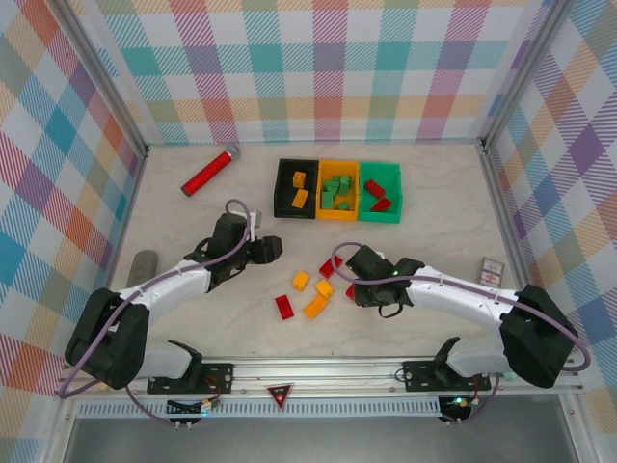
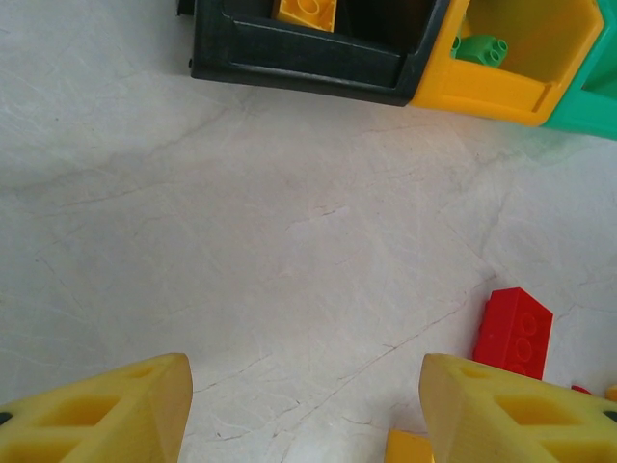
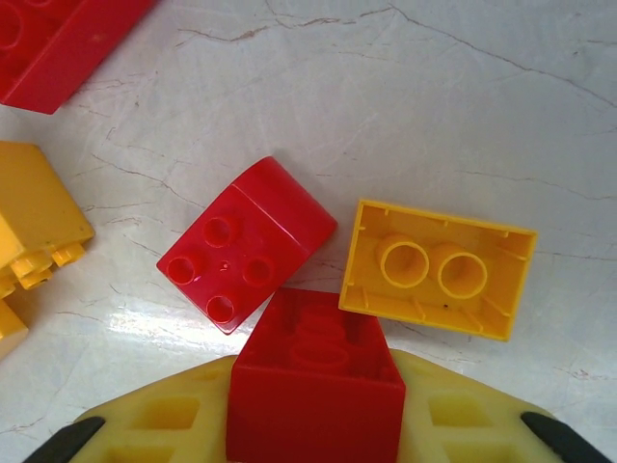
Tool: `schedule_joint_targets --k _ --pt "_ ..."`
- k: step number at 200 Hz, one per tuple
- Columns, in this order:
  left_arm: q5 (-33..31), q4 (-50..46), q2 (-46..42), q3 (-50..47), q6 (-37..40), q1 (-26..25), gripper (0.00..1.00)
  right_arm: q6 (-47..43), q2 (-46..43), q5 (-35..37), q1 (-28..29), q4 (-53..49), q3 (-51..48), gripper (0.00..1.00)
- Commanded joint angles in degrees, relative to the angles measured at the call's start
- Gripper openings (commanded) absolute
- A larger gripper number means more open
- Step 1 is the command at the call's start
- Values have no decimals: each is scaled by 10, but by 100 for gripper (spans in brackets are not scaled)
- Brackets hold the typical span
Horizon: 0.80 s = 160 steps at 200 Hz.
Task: Sort the legos into containers by color
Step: Pick up the lego from the bottom-center of the table, then place the lego in the container.
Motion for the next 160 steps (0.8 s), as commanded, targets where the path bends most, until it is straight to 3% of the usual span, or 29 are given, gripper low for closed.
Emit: schedule_joint_targets --k 1,35,92,160 --pt "15 20 2 -5 0 9 64 -2 -16 23 3 -17 24 33" --pt "24 24 4 -5 -2 9 64 -31 -45 51 -6 -31 61 34" --pt "32 22 -2 -7 -1 9 64 -111 -63 35 -118 32 115 34" --pt "34 24 0 -7 0 9 64 -201 105 -18 -232 75 274 35"
